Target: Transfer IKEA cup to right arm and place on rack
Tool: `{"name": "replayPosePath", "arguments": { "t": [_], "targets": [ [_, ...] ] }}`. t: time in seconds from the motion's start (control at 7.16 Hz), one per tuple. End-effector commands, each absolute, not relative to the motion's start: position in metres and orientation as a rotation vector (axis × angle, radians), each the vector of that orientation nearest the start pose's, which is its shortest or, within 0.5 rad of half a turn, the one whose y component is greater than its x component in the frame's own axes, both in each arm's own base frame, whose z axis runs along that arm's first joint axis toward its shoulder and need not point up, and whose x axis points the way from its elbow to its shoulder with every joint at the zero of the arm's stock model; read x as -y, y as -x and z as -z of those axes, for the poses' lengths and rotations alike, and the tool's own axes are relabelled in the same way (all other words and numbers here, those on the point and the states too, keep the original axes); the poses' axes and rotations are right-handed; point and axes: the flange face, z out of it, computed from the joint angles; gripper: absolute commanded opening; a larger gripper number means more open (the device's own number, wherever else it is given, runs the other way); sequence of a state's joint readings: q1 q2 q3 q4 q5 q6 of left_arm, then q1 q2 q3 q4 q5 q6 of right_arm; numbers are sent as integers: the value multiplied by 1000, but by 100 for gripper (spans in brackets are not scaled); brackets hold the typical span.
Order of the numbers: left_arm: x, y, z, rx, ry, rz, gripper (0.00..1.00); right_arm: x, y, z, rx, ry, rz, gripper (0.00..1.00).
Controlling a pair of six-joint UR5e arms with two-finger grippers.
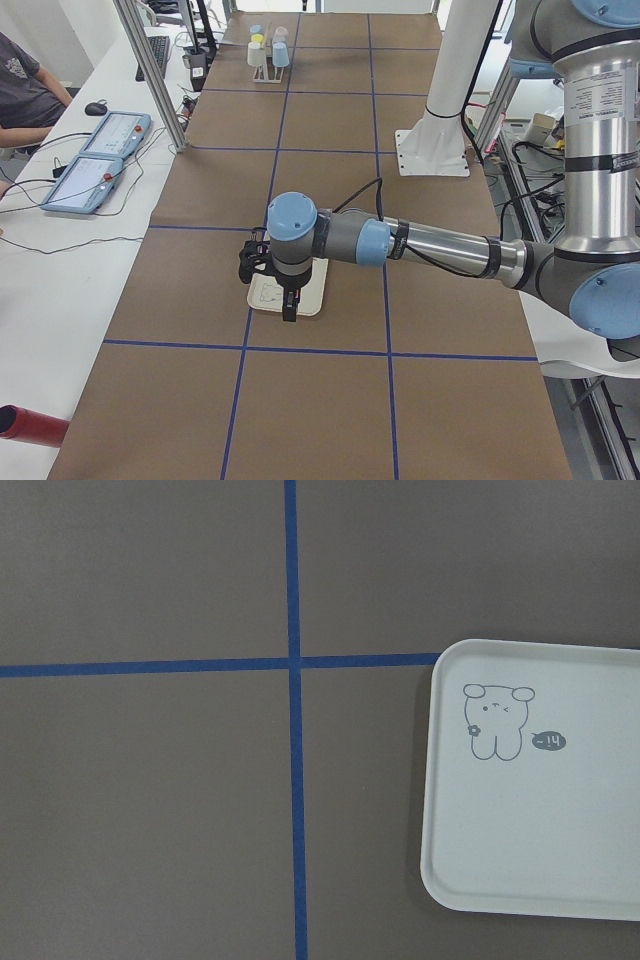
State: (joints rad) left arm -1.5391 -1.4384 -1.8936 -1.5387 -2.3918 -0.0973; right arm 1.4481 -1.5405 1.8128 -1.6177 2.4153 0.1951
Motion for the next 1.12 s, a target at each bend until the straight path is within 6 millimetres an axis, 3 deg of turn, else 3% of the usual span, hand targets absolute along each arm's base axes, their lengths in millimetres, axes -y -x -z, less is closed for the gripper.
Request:
{"name": "replayPosePath", "arguments": {
  "t": [0.0,0.14,0.28,0.42,0.98],
  "targets": [
    [447,47,-545,-817,-146,-22,100,497,4,-548,860,-33,19,99],
    [443,47,-540,-818,-180,-33,100,499,4,-537,864,-57,31,99],
    [433,48,-548,-823,-166,-27,100,497,4,-544,860,-44,27,99],
    [434,47,-557,-821,-149,-22,100,500,6,-554,853,-28,25,99],
    [439,45,-561,-826,-140,-22,100,503,7,-549,864,-63,39,99]
  ]
}}
